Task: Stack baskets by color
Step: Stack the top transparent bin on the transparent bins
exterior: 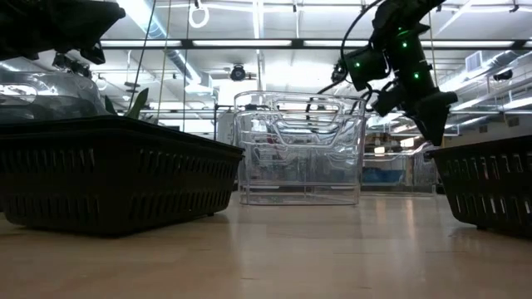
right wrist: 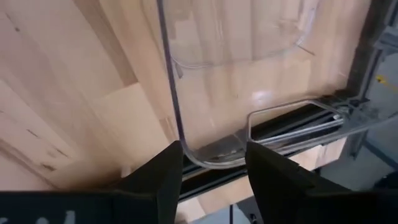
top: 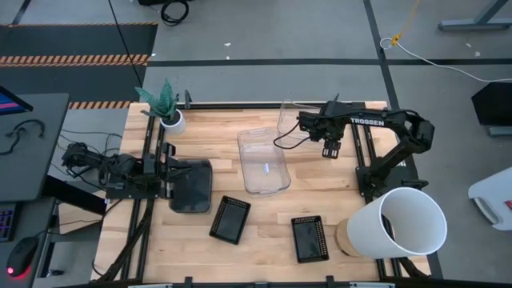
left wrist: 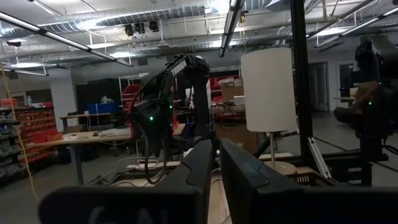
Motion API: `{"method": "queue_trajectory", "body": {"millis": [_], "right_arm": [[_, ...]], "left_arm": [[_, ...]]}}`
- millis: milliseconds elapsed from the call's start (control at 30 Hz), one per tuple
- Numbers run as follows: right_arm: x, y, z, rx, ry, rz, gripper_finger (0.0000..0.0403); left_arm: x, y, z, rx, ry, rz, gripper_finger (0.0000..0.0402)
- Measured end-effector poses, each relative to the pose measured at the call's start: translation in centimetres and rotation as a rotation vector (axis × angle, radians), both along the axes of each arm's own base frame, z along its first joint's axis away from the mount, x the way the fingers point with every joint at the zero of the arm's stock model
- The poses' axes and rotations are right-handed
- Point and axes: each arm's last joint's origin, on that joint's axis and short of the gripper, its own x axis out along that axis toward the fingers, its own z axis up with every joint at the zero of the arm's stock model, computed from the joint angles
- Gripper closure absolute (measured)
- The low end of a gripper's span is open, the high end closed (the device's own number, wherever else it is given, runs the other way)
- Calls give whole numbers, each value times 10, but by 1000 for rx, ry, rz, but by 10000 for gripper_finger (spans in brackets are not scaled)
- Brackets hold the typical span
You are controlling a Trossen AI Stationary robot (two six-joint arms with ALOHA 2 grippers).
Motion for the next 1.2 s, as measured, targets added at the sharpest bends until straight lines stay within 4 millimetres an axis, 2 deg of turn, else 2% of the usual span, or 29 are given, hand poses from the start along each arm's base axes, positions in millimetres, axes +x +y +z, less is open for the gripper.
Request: {"method": "queue_trajectory", "body": {"millis": [233,467,600,800,900,1000,1200], "right_arm": [[1,1,-10,34,-30,17,224],[-2,3,-25,49,-56,-23,240],[-2,6,-33,86,-110,-112,242],[3,18,-36,215,-196,-379,242],[9,30,-35,373,-249,-502,242],[21,43,-31,496,-322,-517,242],[47,59,4,421,-452,-364,242]], "left_arm": [[0,0,0,0,0,0,369],[0,0,0,0,0,0,359],[0,0,0,0,1,0,360],[0,0,0,0,0,0,369],[0,0,0,0,0,0,368],[0,0,0,0,1,0,363],[0,0,0,0,1,0,359]]}}
